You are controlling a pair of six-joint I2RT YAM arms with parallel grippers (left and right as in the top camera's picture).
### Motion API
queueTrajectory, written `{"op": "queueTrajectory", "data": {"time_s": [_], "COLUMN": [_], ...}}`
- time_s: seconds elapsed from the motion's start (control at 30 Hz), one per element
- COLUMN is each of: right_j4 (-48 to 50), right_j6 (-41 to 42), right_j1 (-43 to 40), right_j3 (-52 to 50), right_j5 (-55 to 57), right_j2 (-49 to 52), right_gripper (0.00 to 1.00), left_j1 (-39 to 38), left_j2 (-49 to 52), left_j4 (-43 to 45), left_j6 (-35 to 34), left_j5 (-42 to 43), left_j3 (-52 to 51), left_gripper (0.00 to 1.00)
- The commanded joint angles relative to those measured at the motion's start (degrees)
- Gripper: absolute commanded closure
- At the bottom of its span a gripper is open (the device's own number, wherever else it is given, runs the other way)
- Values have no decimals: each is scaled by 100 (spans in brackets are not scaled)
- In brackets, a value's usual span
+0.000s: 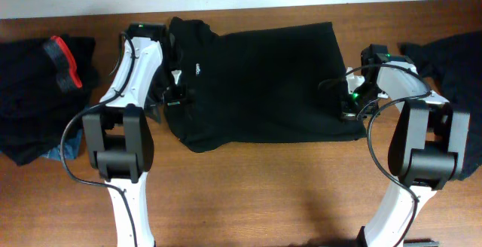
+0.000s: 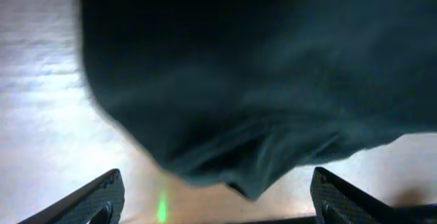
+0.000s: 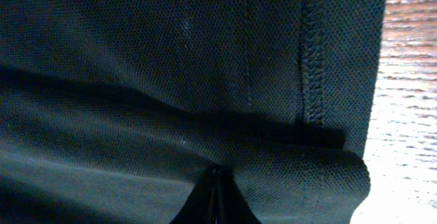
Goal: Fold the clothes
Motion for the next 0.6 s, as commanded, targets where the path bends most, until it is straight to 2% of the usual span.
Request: {"op": "queueTrajectory", "data": {"time_s": [0.0,0.13,0.2,0.23,0.27,0.3,0.33,0.37,0.5,0.57], "right_j4": [-4,-4,-2,-2,-4,-2,-4,-4,-7,-4], "right_j6": [66,66,66,68,68,68,68,68,68,68], "right_j1": [-96,-96,-96,-96,-96,-96,-96,-96,-94,-94], "right_j3": [-282,-282,-282,-282,-282,-282,-282,-282,-282,-282], "right_j5": [634,634,634,634,634,634,632,632,629,590], "right_j2": [313,313,313,313,313,313,313,313,313,313], "right_gripper": [96,96,96,96,96,96,96,96,96,96], "left_j1": [-11,-52,-57,-57,-57,-57,-57,-61,-179,-330], "left_j2": [-68,-68,-68,-68,-107,-151,-195,-240,-560,-732], "left_j4": [302,774,905,968,1067,1139,1152,1152,1163,1246], "left_j6": [59,59,61,76,223,321,378,455,726,723], "left_j5": [588,868,997,1021,1139,1351,1510,1672,2385,2352], "left_j3": [-417,-946,-1034,-1034,-1012,-940,-831,-704,-133,96], "left_gripper": [14,14,19,26,51,73,91,100,99,99]}}
